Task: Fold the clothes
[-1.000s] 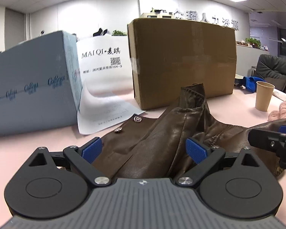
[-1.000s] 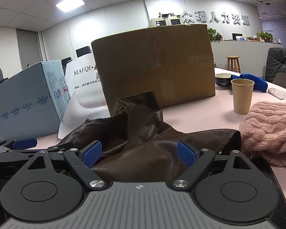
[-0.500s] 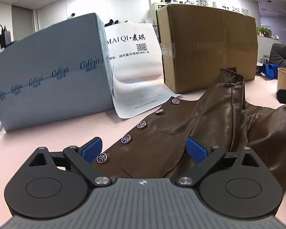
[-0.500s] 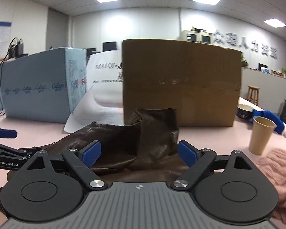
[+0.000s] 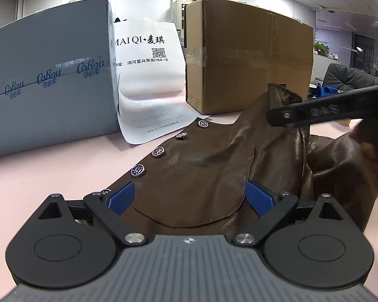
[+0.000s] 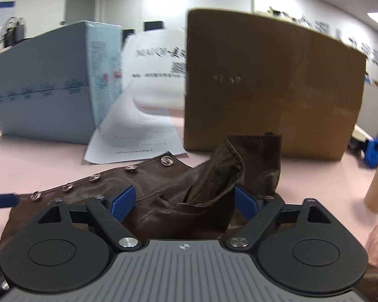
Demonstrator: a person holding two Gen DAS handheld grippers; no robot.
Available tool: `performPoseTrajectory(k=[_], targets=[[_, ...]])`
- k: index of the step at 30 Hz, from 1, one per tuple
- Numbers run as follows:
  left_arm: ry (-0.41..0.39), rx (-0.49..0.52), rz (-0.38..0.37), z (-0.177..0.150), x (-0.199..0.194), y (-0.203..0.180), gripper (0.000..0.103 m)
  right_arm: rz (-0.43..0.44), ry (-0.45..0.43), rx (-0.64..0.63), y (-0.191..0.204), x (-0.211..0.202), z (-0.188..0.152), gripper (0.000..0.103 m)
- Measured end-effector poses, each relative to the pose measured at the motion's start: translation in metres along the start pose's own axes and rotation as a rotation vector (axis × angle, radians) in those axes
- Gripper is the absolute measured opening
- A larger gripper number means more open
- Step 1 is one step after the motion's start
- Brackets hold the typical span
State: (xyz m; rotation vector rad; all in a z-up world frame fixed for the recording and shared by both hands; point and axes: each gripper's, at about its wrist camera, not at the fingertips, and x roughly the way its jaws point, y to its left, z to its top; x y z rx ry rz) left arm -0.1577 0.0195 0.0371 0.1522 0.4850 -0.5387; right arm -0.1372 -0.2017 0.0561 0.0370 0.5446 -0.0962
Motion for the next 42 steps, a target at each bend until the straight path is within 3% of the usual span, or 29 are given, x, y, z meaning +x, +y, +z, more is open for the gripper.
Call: performPoseTrajectory(k=[1, 3, 7, 16, 22, 30, 42], targets=[[0.001, 0.004, -0.001, -0.001, -0.001, 0.000, 0.095, -0.002, 0.014, 0.008, -0.001, 0.004, -0.001, 0.013], [-0.005, 0.007, 0.000, -0.002, -0.003, 0.000, 0.095, -0.016, 0.006, 0.036, -0.005, 0.003, -0.002, 0.004], [-0.021, 0.006, 0.007, -0.003, -0.010, 0.002, 0.095, -0.011, -0.053, 0.071, -0.012, -0.018, -0.003, 0.002], [-0.044, -0.009, -0.017, -0.006, -0.020, 0.001, 0.095, 0.044, -0.182, 0.084, -0.035, -0.118, -0.017, 0.002], [0.003, -0.019, 0.023, -0.008, -0.011, 0.003, 0.095, 0.082, -0.239, 0.012, -0.030, -0.181, -0.028, 0.002], [0.042, -0.002, 0.025, -0.013, -0.007, -0.001, 0.095, 0.167, -0.203, 0.035, -0.032, -0.241, -0.050, 0.002], [0.054, 0.077, 0.031, -0.019, -0.007, -0.015, 0.095, 0.192, -0.033, 0.058, -0.037, -0.258, -0.103, 0.002]])
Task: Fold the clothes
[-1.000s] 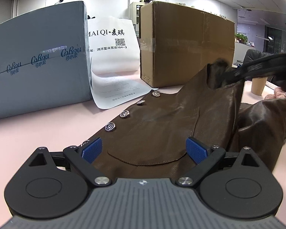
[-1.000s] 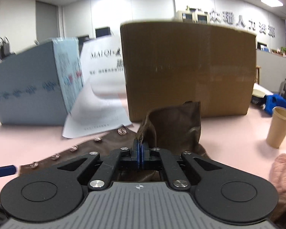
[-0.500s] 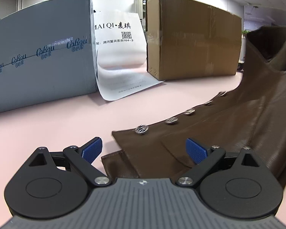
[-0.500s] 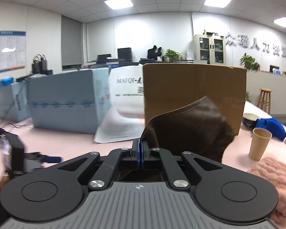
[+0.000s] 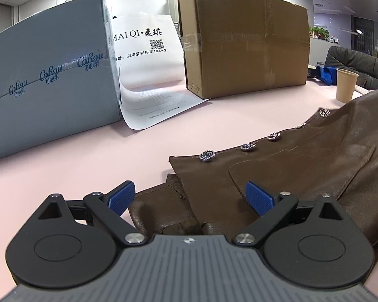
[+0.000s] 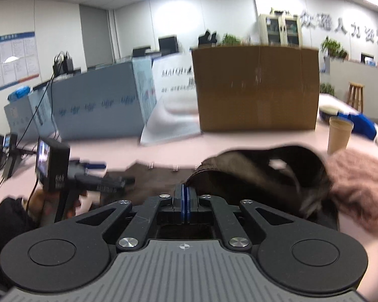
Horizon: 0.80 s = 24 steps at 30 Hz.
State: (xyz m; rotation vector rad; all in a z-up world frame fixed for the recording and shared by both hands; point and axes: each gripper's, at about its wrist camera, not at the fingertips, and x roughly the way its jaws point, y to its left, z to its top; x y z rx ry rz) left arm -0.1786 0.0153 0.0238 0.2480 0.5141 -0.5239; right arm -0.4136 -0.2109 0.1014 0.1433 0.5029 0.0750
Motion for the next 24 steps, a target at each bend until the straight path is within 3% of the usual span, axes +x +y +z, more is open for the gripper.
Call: performPoseTrajectory(k=[8, 9, 10, 11, 12, 15, 18, 20, 21, 24], targets=[[0.056, -0.002, -0.005, -0.002, 0.009, -0.002, 0.095, -0.047, 0.211, -0.016, -0.006, 0.043, -0.028, 0.007], [0.062, -0.006, -0.006, -0.002, 0.010, -0.001, 0.095, -0.046, 0.219, -0.029, -0.003, 0.043, -0.026, 0.027], [0.062, -0.002, -0.002, -0.003, 0.009, -0.002, 0.095, -0.042, 0.222, -0.041, -0.001, 0.041, -0.023, 0.062], [0.061, 0.002, 0.001, -0.003, 0.009, -0.003, 0.095, -0.038, 0.226, -0.054, 0.001, 0.040, -0.019, 0.073], [0.059, 0.008, 0.006, -0.004, 0.008, -0.005, 0.095, -0.030, 0.199, -0.073, 0.005, 0.034, -0.014, 0.077], [0.058, 0.016, 0.016, -0.004, 0.007, -0.007, 0.095, 0.016, 0.082, -0.165, 0.025, 0.004, 0.012, 0.077], [0.059, 0.020, 0.022, -0.005, 0.007, -0.008, 0.095, 0.115, -0.024, -0.272, 0.054, -0.015, 0.051, 0.075], [0.056, 0.024, 0.024, -0.005, 0.006, -0.008, 0.095, 0.102, -0.074, -0.390, 0.075, -0.008, 0.072, 0.075], [0.055, 0.024, 0.025, -0.006, 0.006, -0.008, 0.095, 0.094, -0.081, -0.426, 0.081, -0.002, 0.079, 0.075], [0.052, 0.029, 0.021, -0.007, 0.004, -0.008, 0.095, 0.114, 0.025, -0.471, 0.091, 0.050, 0.101, 0.070]])
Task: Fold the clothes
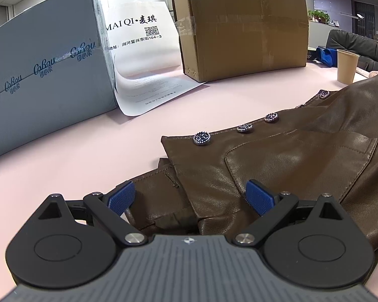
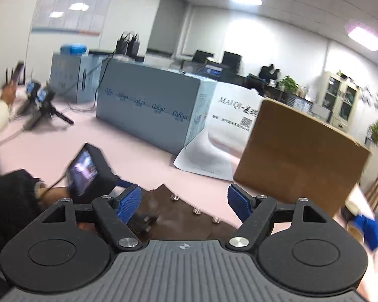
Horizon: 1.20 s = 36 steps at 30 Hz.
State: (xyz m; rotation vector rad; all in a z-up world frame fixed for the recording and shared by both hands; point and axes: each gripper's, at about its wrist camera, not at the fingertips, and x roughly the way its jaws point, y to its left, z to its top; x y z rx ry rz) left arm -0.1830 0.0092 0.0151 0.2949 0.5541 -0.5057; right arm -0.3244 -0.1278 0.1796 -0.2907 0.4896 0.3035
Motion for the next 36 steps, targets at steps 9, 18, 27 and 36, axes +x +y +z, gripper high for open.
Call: performPoseTrajectory(k=[9, 18, 27, 36], targets=[[0.040, -0.036, -0.034, 0.002, 0.001, 0.005, 0.096, -0.016, 0.355, -0.048, -0.047, 0.176, -0.001, 0.065], [0.090, -0.089, -0.063, 0.002, 0.005, 0.012, 0.101, 0.057, 0.492, -0.108, -0.089, 0.238, -0.026, 0.065], [0.096, -0.092, -0.064, 0.001, 0.008, 0.012, 0.103, -0.117, 0.555, -0.255, -0.159, 0.237, -0.023, 0.051], [0.070, -0.056, -0.047, 0.002, 0.007, 0.009, 0.103, 0.220, 0.573, -0.088, -0.176, 0.232, -0.045, 0.075]])
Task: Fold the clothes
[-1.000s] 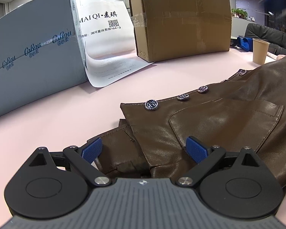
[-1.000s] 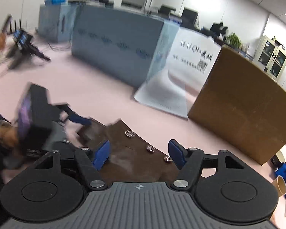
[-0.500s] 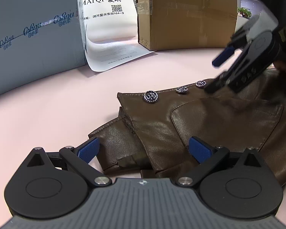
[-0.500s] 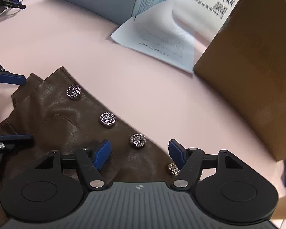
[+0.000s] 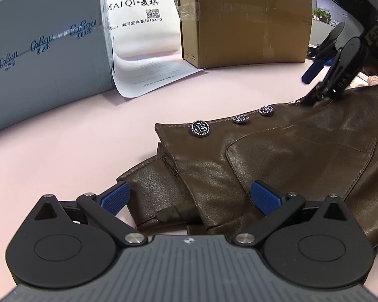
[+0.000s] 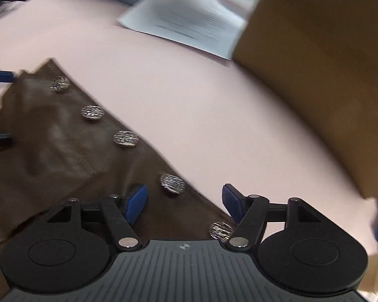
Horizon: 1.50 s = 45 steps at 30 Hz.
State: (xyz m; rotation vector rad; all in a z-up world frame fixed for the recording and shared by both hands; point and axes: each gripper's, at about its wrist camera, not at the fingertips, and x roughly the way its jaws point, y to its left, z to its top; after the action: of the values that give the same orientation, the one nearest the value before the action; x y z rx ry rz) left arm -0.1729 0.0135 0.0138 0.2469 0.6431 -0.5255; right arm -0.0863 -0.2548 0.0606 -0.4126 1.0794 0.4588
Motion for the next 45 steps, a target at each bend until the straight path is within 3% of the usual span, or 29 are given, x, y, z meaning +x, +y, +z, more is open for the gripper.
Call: performPoseTrajectory(k=[3, 7, 9, 11, 12, 19, 27, 30, 32, 34, 35, 37, 41, 45], targets=[[-0.001, 0.001, 0.000, 0.000, -0.001, 0.000, 0.103, 0.074, 0.015, 0.010, 0.001, 0.004, 0.001, 0.075], [-0.003, 0.006, 0.002, -0.001, -0.001, -0.001, 0.103, 0.060, 0.039, -0.028, 0.011, 0.005, -0.005, 0.080], [-0.003, 0.007, 0.001, -0.001, -0.001, 0.000, 0.103, 0.057, 0.024, -0.022, 0.012, 0.004, -0.008, 0.075], [-0.004, 0.008, 0.001, 0.000, 0.000, 0.000, 0.103, 0.025, -0.015, -0.045, 0.016, -0.003, -0.011, 0.047], [-0.004, 0.008, 0.001, 0.000, 0.000, 0.000, 0.103, 0.007, -0.037, -0.058, 0.017, -0.006, -0.013, 0.001], [-0.008, 0.012, 0.001, 0.000, 0.001, 0.000, 0.103, -0.014, -0.059, -0.100, 0.027, -0.009, -0.021, 0.000], [-0.012, 0.015, 0.002, -0.001, 0.000, -0.001, 0.103, -0.024, -0.157, -0.114, 0.052, -0.028, -0.018, 0.000], [-0.018, 0.023, 0.009, -0.001, -0.001, -0.002, 0.103, -0.004, -0.136, -0.102, 0.057, -0.035, -0.017, 0.001], [-0.024, 0.035, 0.017, -0.001, -0.002, -0.004, 0.103, 0.002, -0.141, -0.075, 0.059, -0.036, -0.014, 0.013], [-0.028, 0.041, 0.020, -0.001, -0.003, -0.005, 0.103, 0.004, -0.153, -0.069, 0.061, -0.036, -0.011, 0.076], [-0.029, 0.041, 0.020, -0.001, -0.003, -0.005, 0.103, -0.002, -0.170, -0.075, 0.062, -0.035, -0.007, 0.081], [-0.027, 0.037, 0.017, 0.000, -0.002, -0.004, 0.103, -0.019, -0.175, -0.093, 0.063, -0.029, 0.002, 0.081], [-0.027, 0.036, 0.015, 0.000, -0.002, -0.003, 0.103, 0.007, -0.084, -0.115, 0.055, -0.002, 0.017, 0.078], [-0.027, 0.034, 0.014, -0.001, -0.003, -0.003, 0.103, -0.009, -0.073, -0.066, 0.040, 0.019, 0.024, 0.086]])
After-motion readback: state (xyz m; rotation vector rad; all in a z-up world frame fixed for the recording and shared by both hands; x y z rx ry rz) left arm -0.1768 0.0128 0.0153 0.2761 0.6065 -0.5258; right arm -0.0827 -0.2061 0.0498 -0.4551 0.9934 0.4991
